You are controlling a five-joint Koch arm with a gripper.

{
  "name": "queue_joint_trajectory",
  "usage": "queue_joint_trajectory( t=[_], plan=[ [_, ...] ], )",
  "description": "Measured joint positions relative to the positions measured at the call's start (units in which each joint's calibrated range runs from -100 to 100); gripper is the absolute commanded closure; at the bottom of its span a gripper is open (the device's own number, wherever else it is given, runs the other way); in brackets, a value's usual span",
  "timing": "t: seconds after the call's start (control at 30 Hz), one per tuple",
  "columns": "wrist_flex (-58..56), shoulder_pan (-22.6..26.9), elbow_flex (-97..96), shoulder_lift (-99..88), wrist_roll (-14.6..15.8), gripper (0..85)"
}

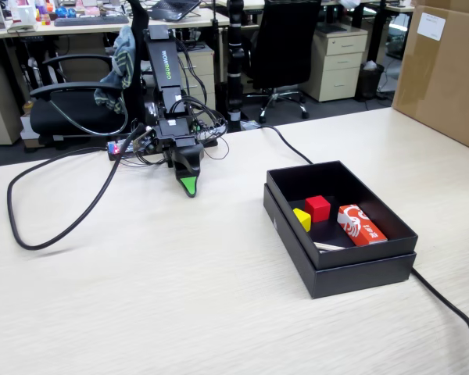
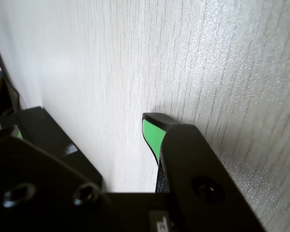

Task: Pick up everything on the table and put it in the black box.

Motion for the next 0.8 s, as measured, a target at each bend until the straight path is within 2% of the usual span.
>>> queue_joint_trajectory(
  t=[0.17, 0.37, 0.8],
  plan=[
    [0.00, -0.24, 0.00, 0.13, -0.10, 36.0],
    [-1.16, -1.12, 0.00, 0.26, -1.56, 36.3],
    [-1.32, -1.12, 0.00, 0.26, -1.61, 36.3]
  ],
)
